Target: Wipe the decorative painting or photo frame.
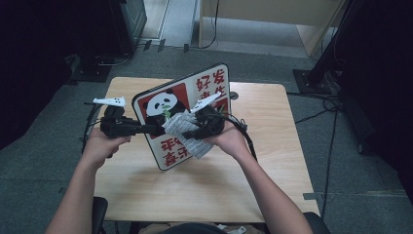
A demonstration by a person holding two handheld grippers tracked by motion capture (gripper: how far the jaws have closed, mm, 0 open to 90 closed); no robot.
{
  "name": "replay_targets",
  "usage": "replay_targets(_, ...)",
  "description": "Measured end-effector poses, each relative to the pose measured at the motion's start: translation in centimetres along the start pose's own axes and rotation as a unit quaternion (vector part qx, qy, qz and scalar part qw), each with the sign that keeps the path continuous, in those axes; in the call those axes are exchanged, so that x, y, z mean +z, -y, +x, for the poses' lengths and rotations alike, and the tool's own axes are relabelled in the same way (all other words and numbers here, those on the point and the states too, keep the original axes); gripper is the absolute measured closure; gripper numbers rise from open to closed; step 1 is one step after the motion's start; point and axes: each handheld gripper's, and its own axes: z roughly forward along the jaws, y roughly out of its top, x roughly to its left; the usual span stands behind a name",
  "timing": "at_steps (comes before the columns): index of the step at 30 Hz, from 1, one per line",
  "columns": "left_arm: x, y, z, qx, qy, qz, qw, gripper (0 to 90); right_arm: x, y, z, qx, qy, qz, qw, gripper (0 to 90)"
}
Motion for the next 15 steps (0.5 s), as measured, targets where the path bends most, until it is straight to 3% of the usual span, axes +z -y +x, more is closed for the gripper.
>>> replay_targets(15, 0.0, 0.0, 0.0, -0.001, 0.0, 0.0, 1.0, 75.4, 1.5, 1.9, -0.2, 0.011, -0.011, 0.01, 0.9998, 66.9)
